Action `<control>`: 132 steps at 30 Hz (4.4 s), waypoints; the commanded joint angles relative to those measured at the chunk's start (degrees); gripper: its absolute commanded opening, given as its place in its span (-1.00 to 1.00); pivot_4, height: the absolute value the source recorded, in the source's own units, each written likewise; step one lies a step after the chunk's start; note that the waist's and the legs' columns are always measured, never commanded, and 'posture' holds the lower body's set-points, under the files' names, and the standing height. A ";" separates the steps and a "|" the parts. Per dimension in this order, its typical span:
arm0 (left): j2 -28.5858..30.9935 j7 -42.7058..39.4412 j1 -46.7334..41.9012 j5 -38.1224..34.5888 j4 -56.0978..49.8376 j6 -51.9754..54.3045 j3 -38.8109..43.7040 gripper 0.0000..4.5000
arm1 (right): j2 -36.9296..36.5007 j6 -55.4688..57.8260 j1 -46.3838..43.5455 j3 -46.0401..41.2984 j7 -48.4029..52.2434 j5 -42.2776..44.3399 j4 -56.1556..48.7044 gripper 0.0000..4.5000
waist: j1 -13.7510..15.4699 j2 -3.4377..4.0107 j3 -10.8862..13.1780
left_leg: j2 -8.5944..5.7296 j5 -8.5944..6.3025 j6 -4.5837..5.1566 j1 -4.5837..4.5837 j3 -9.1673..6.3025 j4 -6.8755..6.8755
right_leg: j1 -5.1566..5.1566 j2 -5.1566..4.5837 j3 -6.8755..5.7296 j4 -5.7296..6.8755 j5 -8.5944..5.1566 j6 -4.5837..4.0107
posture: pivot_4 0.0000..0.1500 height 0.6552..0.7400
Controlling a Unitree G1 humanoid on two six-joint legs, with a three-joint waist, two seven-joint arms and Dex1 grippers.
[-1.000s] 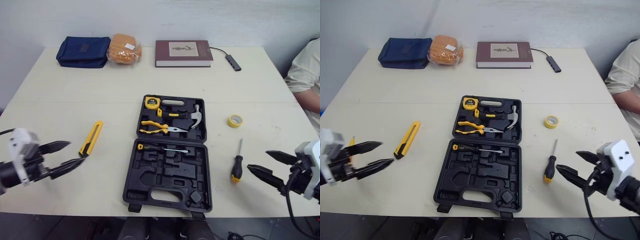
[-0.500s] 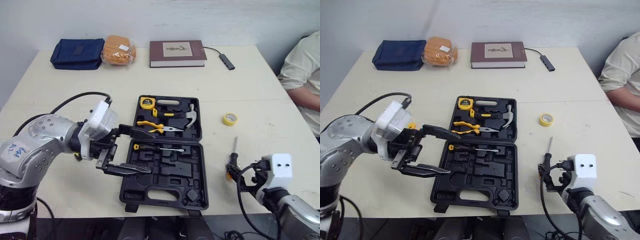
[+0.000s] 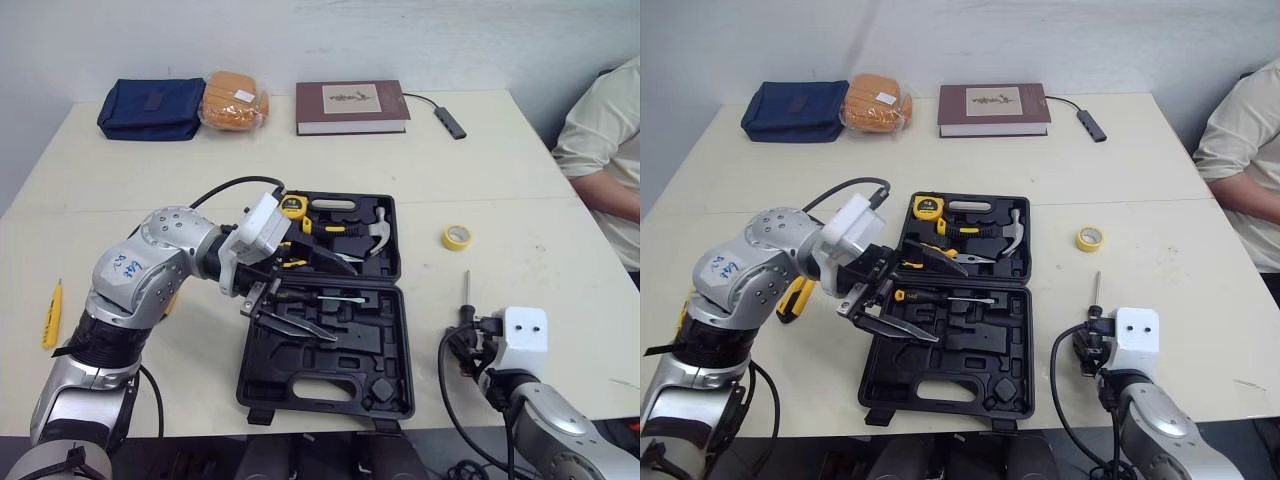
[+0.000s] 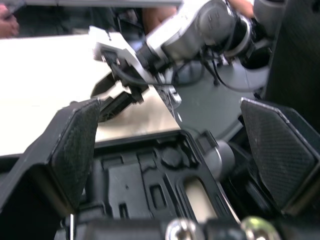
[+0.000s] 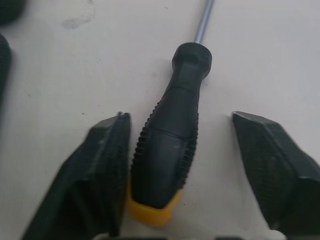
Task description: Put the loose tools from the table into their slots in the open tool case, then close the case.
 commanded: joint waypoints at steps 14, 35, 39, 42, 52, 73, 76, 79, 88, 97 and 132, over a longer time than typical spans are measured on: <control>7.99 3.04 12.12 3.90 -3.00 -2.48 8.10 1.00 | -27.94 -3.09 -11.77 -9.91 35.03 17.29 0.79 -0.50 | -0.40 -0.08 0.03 | 0.06 -0.04 0.06 0.14 0.07 -0.01 | -0.04 0.05 0.18 -0.02 -0.01 -0.02 | 1.00 1.00; 13.84 11.63 32.23 9.95 -11.92 -7.40 15.39 1.00 | -38.63 -15.41 -47.49 35.03 66.12 -2.04 27.63 -0.50 | -0.12 -0.53 0.30 | -0.12 -0.17 0.25 -0.08 -0.27 0.09 | -0.02 -0.44 -0.12 -0.31 -0.03 -0.07 | 1.00 1.00; 13.53 11.54 30.52 10.08 -10.95 -7.47 14.08 1.00 | -37.65 -14.73 -48.56 36.81 67.08 -3.64 28.10 -0.50 | -0.12 -0.53 0.31 | -0.12 -0.17 0.22 -0.07 -0.28 0.06 | -0.03 -0.42 -0.16 -0.30 -0.03 -0.07 | 1.00 1.00; 13.41 11.49 29.58 10.18 -10.40 -7.51 13.52 1.00 | -37.59 -15.65 -48.68 37.59 68.10 -5.02 28.34 -0.50 | -0.09 -0.52 0.31 | -0.12 -0.17 0.22 -0.09 -0.28 0.09 | -0.03 -0.42 -0.17 -0.30 -0.03 -0.07 | 1.00 1.00; 13.24 10.91 28.09 10.62 -9.42 -8.34 12.14 1.00 | -35.80 -16.99 -48.70 39.00 69.55 -8.59 28.81 -0.50 | -0.09 -0.52 0.31 | -0.13 -0.17 0.23 -0.09 -0.28 0.15 | -0.01 -0.41 -0.19 -0.24 -0.03 -0.06 | 1.00 1.00; 11.45 12.18 25.72 8.92 -10.95 -5.58 10.94 1.00 | -25.57 -30.23 -43.90 29.17 69.16 -4.65 31.35 0.98 | -0.08 -0.52 0.31 | -0.12 -0.17 0.22 -0.10 -0.29 0.19 | -0.01 -0.38 -0.19 -0.02 -0.03 -0.06 | 1.00 1.00; 11.10 12.39 25.00 8.79 -11.02 -5.15 10.69 1.00 | -22.72 -34.30 -42.64 28.54 67.95 -5.77 35.47 0.98 | -0.07 -0.54 0.30 | -0.12 -0.17 0.21 -0.09 -0.28 0.17 | 0.00 -0.36 -0.19 -0.02 -0.03 -0.06 | 1.00 1.00; 10.78 12.21 24.55 8.97 -10.69 -5.10 10.38 1.00 | -19.99 -34.70 -41.28 26.51 68.74 -3.17 37.22 0.73 | -0.07 -0.54 0.30 | -0.11 -0.16 0.20 -0.10 -0.28 0.23 | 0.03 -0.31 -0.19 0.02 -0.02 -0.04 | 1.00 1.00; 10.33 12.51 23.73 8.52 -11.18 -4.03 10.36 1.00 | -19.28 -37.92 -38.53 28.13 70.32 -5.24 40.34 -0.92 | -0.09 -0.54 0.31 | -0.09 -0.16 0.20 -0.09 -0.28 0.30 | 0.05 -0.27 -0.18 0.06 -0.01 -0.04 | 1.00 1.00; 10.38 12.93 24.18 8.12 -12.00 -3.25 10.91 1.00 | -20.17 -36.62 -39.01 30.94 69.51 -10.39 44.38 -0.97 | -0.15 -0.54 0.30 | -0.09 -0.16 0.20 -0.06 -0.28 0.31 | 0.06 -0.27 -0.17 0.08 -0.02 -0.04 | 1.00 1.00; 8.19 21.87 34.64 5.66 -12.70 -0.46 24.06 1.00 | -22.10 -27.99 -34.72 15.79 62.83 0.74 29.36 -0.85 | -0.43 -0.66 -0.51 | -0.10 -0.21 0.14 0.01 -0.38 0.10 | 0.00 -0.43 -0.17 -0.07 -0.06 -0.12 | 1.00 1.00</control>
